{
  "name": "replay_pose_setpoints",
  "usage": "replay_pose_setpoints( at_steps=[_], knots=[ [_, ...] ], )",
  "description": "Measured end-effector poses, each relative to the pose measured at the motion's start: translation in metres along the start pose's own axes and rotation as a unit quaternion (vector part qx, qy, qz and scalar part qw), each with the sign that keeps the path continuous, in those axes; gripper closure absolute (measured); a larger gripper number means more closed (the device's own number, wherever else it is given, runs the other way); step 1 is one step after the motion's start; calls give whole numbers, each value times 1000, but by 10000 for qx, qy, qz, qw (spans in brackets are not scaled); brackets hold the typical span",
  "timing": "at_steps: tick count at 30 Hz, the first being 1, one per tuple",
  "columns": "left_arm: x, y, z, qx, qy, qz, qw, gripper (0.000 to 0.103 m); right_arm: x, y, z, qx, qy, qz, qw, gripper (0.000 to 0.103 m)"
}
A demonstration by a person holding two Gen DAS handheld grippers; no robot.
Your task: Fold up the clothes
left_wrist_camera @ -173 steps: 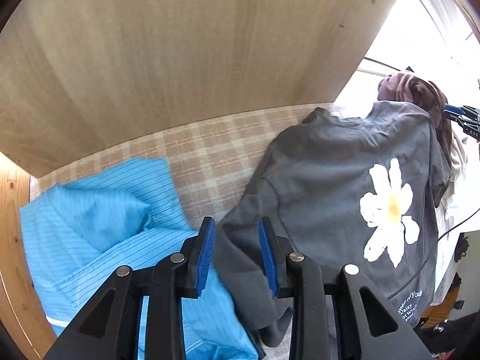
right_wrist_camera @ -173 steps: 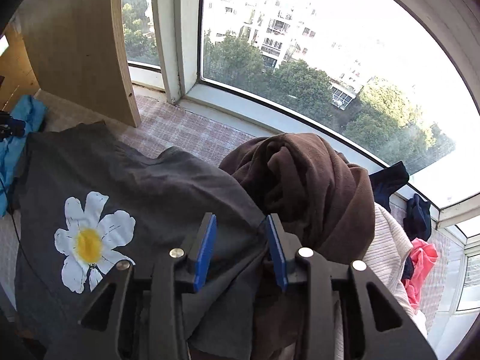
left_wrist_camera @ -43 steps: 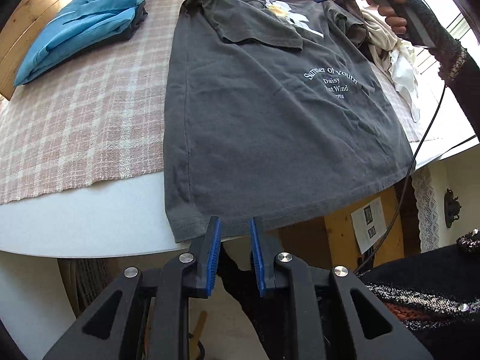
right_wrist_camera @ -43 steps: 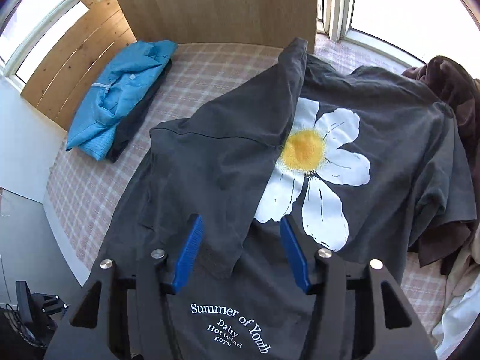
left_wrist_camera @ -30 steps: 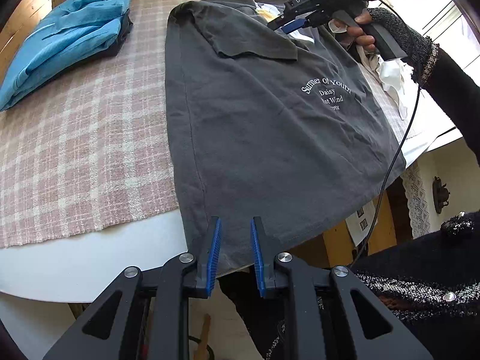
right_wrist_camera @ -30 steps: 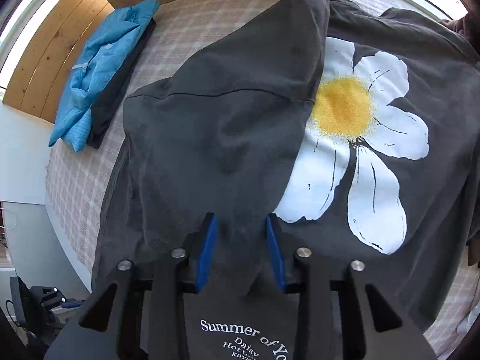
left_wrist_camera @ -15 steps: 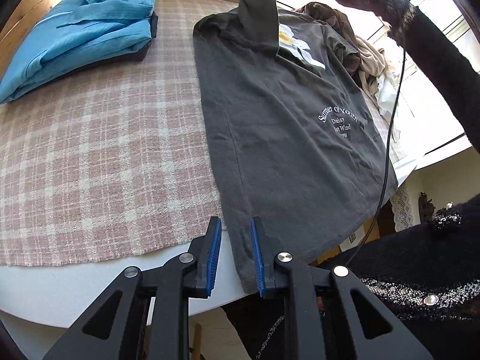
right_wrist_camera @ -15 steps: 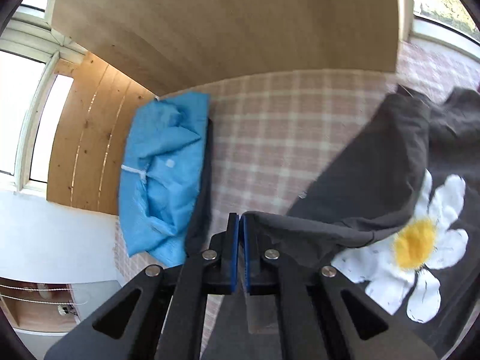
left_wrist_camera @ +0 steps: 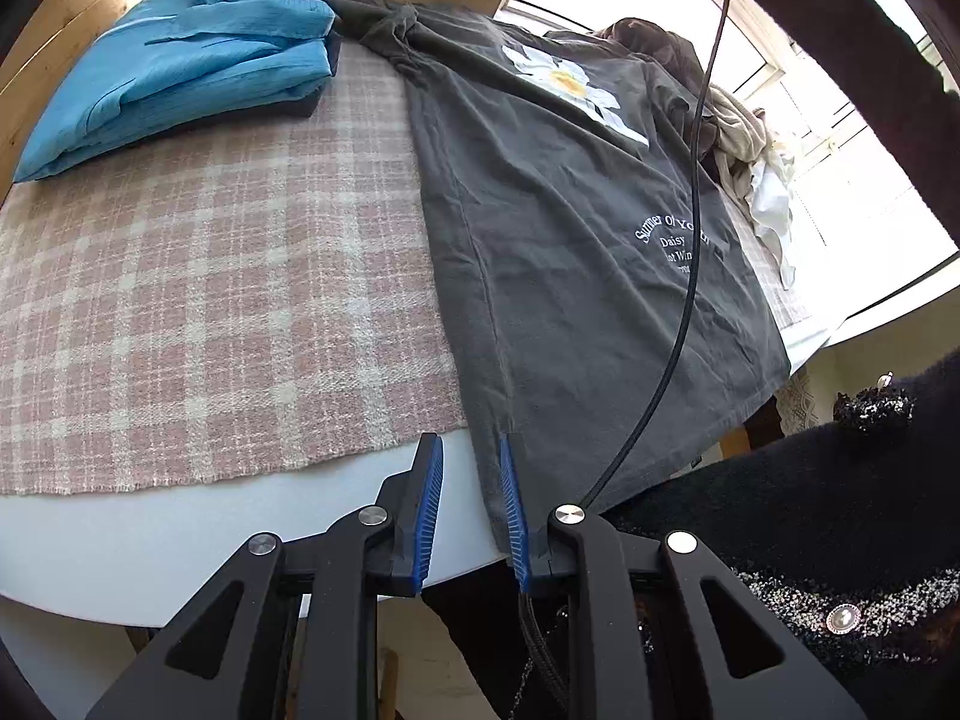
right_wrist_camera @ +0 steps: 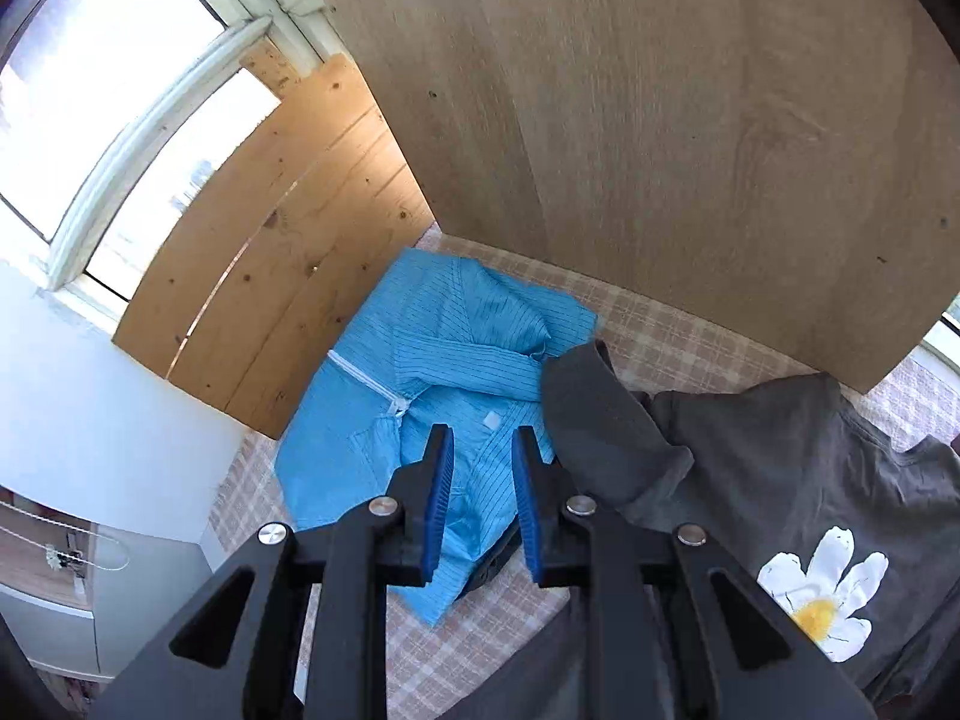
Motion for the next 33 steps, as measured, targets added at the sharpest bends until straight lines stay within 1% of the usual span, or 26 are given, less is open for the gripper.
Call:
replay_pose_setpoints(
  at_steps=[1, 2, 3, 4, 5, 8, 9, 11, 12, 13, 15, 18, 19, 21, 24, 26, 30, 31, 33],
  knots=[
    [0, 4, 3, 0, -4, 52, 10000, 85, -35, 4, 18, 34, 431, -185, 9989, 80],
    [1, 8, 6, 7, -2, 74, 10000, 85, -67, 11, 40, 141, 836, -401, 9956, 71],
    [1, 12, 9, 17, -4, 89, 10000, 85, -95, 21, 65, 291, 1115, -566, 9917, 29],
    [3, 17, 13, 37, -18, 84, 10000, 85, -114, 34, 90, 483, 1199, -523, 9902, 0],
    [5, 22, 16, 55, -44, 45, 10000, 85, -132, 47, 116, 682, 1244, -434, 9889, 0],
    [16, 37, 20, 92, -139, -191, 9997, 85, -161, 86, 192, 1160, 896, -8, 9892, 0],
    [19, 42, 20, 110, -154, -264, 9995, 85, -171, 97, 218, 1188, 796, 274, 9893, 0],
    [27, 50, 18, 167, -175, -376, 9990, 85, -185, 108, 269, 1035, 613, 917, 9885, 0],
    [30, 53, 17, 213, -189, -514, 9983, 85, -192, 114, 295, 949, 520, 1239, 9864, 0],
    [34, 56, 16, 287, -194, -655, 9972, 85, -201, 118, 320, 872, 512, 1451, 9842, 0],
    [40, 60, 15, 370, -199, -894, 9951, 85, -212, 124, 365, 863, 433, 1681, 9810, 0],
    [47, 58, 9, 283, -150, -1171, 9926, 85, -227, 144, 425, 1053, 257, 2224, 9689, 0],
    [48, 57, 7, 219, -135, -1186, 9926, 85, -232, 151, 442, 1156, 177, 2423, 9631, 0],
    [53, 55, 4, 138, -143, -1270, 9917, 85, -236, 164, 472, 1362, -7, 2514, 9583, 0],
    [62, 56, 1, 190, -237, -1623, 9863, 85, -243, 184, 507, 1733, -110, 2596, 9500, 0],
    [67, 56, -1, 211, -297, -1853, 9820, 85, -249, 193, 524, 1951, -187, 2530, 9474, 0],
    [73, 61, -4, 340, -412, -2072, 9768, 83, -262, 200, 541, 2137, -150, 2551, 9429, 0],
    [76, 63, -4, 401, -461, -2146, 9748, 81, -264, 201, 543, 2160, -127, 2565, 9420, 0],
    [81, 65, -4, 521, -565, -2283, 9705, 81, -268, 203, 547, 2199, -80, 2572, 9410, 0]
  ],
)
Point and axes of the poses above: each gripper's, at about its wrist camera, not at the fingertips, and x roughly the way its jaws point, y to its right, z to its underside, the point moved 4 cm from there along x, roughly the way its jaws point, and after that the axes turned 3 degrees about -z, right-handed, at the moved point
